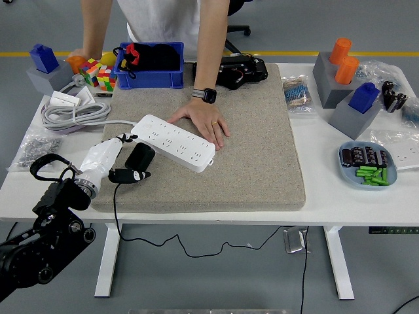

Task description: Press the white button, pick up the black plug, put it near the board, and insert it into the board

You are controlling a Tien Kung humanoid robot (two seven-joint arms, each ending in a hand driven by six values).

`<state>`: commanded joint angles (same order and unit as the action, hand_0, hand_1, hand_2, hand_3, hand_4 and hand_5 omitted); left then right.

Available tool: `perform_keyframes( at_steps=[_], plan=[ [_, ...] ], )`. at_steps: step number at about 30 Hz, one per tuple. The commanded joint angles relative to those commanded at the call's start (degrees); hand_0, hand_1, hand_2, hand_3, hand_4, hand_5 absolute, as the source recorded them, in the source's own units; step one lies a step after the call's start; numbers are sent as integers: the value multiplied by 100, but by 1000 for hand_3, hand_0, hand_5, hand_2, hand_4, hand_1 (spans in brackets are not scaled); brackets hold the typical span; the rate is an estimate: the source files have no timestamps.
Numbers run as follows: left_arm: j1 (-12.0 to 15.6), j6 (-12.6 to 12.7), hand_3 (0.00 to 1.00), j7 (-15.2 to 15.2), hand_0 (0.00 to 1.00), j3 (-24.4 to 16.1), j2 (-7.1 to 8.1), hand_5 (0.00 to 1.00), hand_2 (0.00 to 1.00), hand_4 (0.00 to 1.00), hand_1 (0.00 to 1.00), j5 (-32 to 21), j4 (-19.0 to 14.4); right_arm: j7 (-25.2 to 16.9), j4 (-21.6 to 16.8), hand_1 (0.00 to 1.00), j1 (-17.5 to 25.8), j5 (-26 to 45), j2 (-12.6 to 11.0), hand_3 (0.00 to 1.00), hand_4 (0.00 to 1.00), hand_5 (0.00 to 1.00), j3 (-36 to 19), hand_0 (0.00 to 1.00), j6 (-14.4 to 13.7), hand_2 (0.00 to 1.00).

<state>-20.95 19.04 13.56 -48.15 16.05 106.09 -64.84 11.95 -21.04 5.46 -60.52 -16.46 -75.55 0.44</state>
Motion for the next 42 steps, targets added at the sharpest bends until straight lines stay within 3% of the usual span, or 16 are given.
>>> perform_keyframes(
  at_steps=[13, 14, 25, 26, 31, 32, 37, 38, 42],
  plan=[
    [-100, -9, 797, -29, 758, 102, -84, 247, 743, 944, 763, -185, 157, -2, -8, 718, 33, -5, 21, 668, 726, 488, 12, 805, 4, 716],
    [-111, -10, 763, -31, 721, 107, -92, 235, 698, 904, 738, -194, 166, -2, -8, 718, 35, -4, 23, 668, 726, 488, 10, 805, 4, 715],
    [-202, -52, 759, -17, 695, 100, -148, 239, 683, 886, 712, -274, 227, -3, -7, 718, 47, -16, 53, 668, 726, 487, -22, 806, 7, 715],
    [-211, -76, 719, 7, 660, 106, -148, 188, 650, 814, 666, -250, 236, -3, -7, 717, 47, -18, 57, 668, 727, 488, -26, 805, 7, 716],
    [-254, -117, 719, 49, 660, 154, -137, 188, 650, 814, 666, -221, 285, -3, -8, 717, 50, -21, 60, 668, 727, 488, -31, 805, 6, 716],
    [-265, -120, 649, 56, 639, 157, -134, 51, 600, 695, 625, -215, 298, -6, -8, 718, 51, -20, 60, 666, 727, 485, -33, 806, 3, 716],
    [-309, -104, 649, 30, 639, 169, -116, 51, 600, 695, 625, -204, 330, -9, -7, 718, 47, -22, 64, 666, 727, 485, -47, 806, 1, 716],
    [-313, -100, 630, 23, 544, 171, -114, 11, 546, 648, 560, -201, 331, -12, -7, 718, 47, -18, 64, 664, 727, 486, -48, 806, -1, 716],
    [-333, -58, 630, -11, 544, 181, -114, 11, 546, 648, 560, -196, 346, -14, -6, 718, 47, -20, 66, 664, 727, 486, -60, 806, -2, 716]
  ],
)
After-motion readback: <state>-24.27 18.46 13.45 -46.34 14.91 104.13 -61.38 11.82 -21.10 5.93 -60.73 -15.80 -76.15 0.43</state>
